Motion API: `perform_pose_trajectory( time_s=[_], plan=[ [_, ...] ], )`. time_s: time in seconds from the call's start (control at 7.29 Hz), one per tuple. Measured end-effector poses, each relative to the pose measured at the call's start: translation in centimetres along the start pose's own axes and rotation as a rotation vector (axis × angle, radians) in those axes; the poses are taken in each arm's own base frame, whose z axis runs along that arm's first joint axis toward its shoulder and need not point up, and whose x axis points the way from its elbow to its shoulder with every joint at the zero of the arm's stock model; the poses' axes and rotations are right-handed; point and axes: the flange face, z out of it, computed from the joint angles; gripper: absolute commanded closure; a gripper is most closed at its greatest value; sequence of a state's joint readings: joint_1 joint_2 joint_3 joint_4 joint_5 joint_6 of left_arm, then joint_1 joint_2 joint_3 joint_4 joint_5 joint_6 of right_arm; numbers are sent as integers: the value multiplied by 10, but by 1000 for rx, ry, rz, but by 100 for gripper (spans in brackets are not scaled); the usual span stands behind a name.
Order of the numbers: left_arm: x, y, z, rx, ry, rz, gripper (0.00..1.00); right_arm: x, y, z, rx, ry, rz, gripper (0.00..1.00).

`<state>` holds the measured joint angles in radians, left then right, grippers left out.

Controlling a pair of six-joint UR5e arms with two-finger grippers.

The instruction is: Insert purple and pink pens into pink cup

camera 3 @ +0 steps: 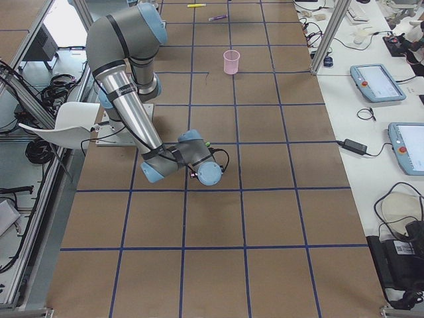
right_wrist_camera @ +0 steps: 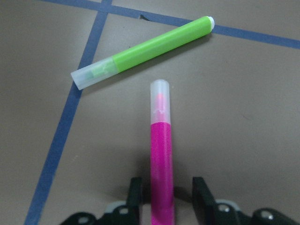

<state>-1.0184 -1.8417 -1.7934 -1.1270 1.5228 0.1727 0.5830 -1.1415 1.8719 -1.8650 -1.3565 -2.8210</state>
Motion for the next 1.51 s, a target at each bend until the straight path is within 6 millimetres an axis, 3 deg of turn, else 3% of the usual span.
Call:
perform_pose_trajectory(
  time_s=[0.27,0.55,0.82,1.1,1.51],
  plan=[
    [-20,-7,34,40,-8,-34,0,0,-1,-1,-2,-2,-2,100],
    [-25,-12,62,26,-1,-87,0,1,-5,-10,-16,1,6,100],
    [-25,-15,79,13,4,-120,0,17,-37,-46,-80,41,38,100],
    [-23,-15,92,-6,7,-149,0,55,-108,-77,-145,81,61,100],
    [-17,-8,100,-15,2,-168,0,116,-281,-89,-230,98,128,100]
  ],
)
